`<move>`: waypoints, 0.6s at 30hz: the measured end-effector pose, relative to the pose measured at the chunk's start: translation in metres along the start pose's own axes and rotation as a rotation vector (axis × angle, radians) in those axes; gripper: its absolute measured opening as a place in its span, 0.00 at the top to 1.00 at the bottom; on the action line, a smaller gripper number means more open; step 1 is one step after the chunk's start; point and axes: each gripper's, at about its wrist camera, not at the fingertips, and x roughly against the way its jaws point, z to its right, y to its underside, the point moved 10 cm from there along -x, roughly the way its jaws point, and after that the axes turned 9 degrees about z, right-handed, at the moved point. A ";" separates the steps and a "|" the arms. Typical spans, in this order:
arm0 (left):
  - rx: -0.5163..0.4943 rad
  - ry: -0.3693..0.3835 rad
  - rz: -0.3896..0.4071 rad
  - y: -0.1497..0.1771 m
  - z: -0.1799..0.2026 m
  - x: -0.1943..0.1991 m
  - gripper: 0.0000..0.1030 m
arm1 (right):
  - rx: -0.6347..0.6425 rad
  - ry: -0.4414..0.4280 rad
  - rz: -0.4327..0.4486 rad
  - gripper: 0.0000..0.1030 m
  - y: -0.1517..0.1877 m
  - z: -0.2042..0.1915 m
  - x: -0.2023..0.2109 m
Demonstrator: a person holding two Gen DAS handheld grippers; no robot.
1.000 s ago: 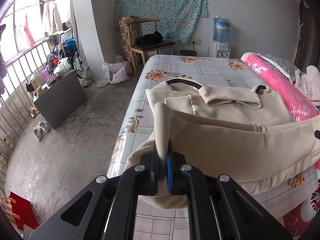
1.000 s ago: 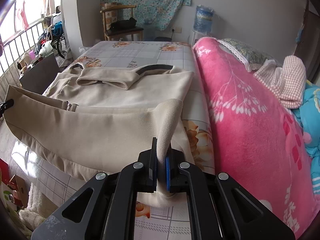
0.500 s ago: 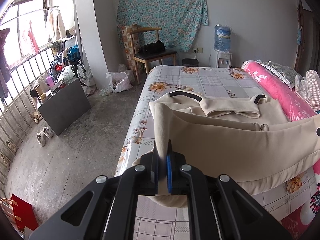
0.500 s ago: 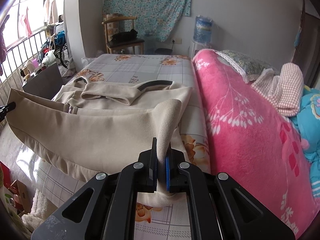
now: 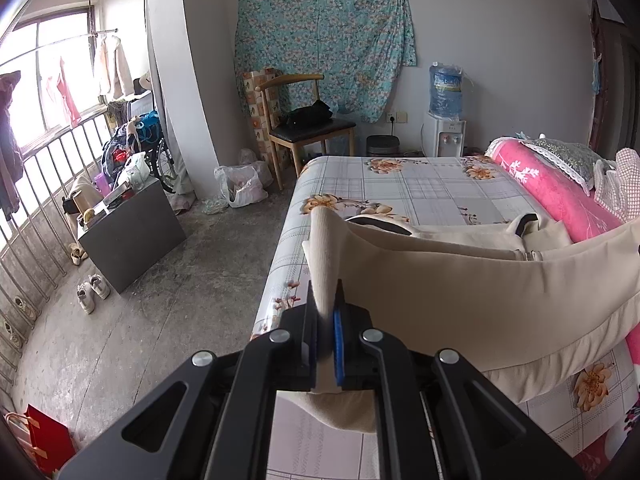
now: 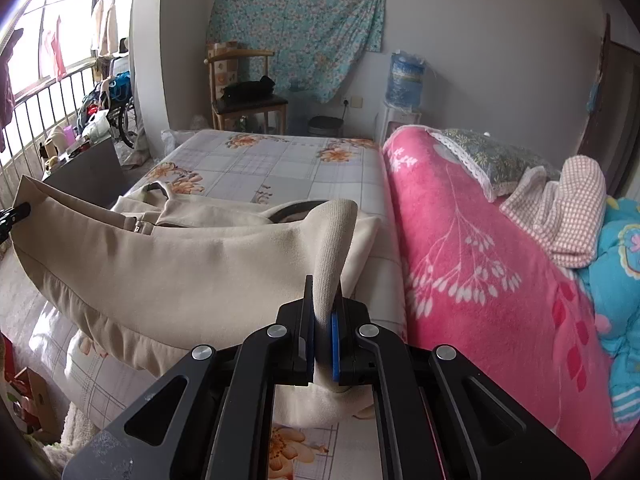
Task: Fold large clothes
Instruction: 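Fold the held edge over the jacket bundle with both grippers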
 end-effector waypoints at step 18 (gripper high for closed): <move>-0.059 -0.030 0.024 -0.077 0.011 -0.118 0.94 | 0.026 -0.021 0.038 0.96 -0.080 0.020 -0.105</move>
